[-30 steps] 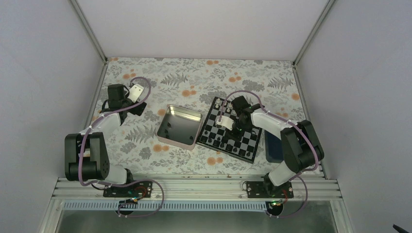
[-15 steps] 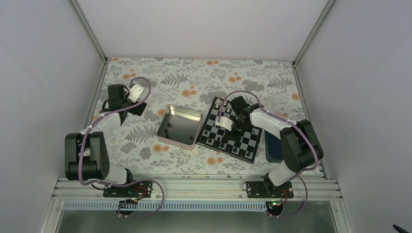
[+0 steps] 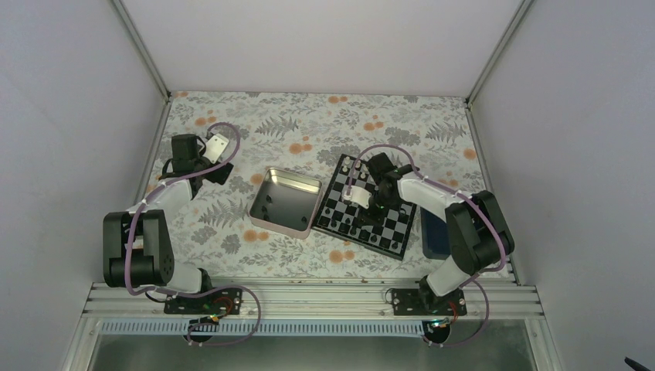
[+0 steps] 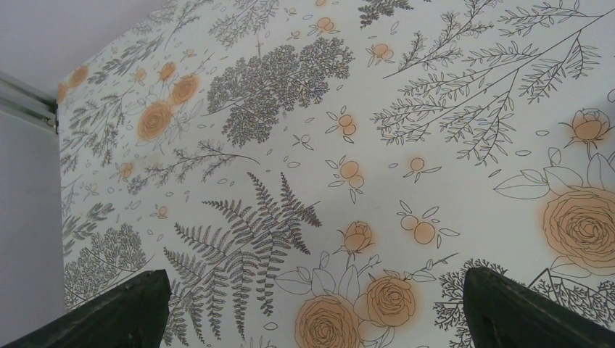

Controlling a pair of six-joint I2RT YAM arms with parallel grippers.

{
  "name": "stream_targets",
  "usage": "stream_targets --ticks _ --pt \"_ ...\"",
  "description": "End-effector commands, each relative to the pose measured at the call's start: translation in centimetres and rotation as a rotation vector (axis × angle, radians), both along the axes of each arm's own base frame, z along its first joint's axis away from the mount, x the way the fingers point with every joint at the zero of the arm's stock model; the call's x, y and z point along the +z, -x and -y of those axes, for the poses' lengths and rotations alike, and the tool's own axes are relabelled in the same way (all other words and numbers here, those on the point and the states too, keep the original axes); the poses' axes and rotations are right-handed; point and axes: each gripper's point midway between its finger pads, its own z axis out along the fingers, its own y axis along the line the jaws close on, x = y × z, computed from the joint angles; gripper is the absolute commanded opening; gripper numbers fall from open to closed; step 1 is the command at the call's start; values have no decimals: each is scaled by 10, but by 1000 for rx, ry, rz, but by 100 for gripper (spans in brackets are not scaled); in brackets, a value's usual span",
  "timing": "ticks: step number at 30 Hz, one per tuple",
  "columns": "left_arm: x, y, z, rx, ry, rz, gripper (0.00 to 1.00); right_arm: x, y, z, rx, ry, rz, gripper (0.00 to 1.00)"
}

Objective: Set up the chess pieces on the board
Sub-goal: Place the chess piece on the chessboard, then pick up the chess piece from the storage box.

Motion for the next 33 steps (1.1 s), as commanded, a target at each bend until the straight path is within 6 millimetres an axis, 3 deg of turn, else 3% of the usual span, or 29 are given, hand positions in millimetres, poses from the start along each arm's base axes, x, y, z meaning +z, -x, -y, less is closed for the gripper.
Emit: stream_targets --ticks 1,9,14,17,21,24,29,33 --pt "6 -5 -1 -6 -3 26 100 20 -5 -5 12 -19 46 27" --pt "8 -4 -1 -8 -3 32 100 61 -22 -15 10 -56 120 33" --pt "15 -4 3 -20 12 46 100 81 -40 -40 39 -65 173 37" --pt "18 -3 3 -22 12 53 100 92 -49 -71 87 -70 202 43" --pt "19 -3 2 -17 5 54 100 98 -48 -132 206 -76 243 49" --pt "21 -3 1 -14 5 58 100 96 -59 -172 246 -85 287 52" --pt "22 -2 5 -25 17 55 100 77 -82 -223 277 -110 310 51" --pt "22 -1 8 -40 30 50 100 50 -88 -247 306 -109 290 51"
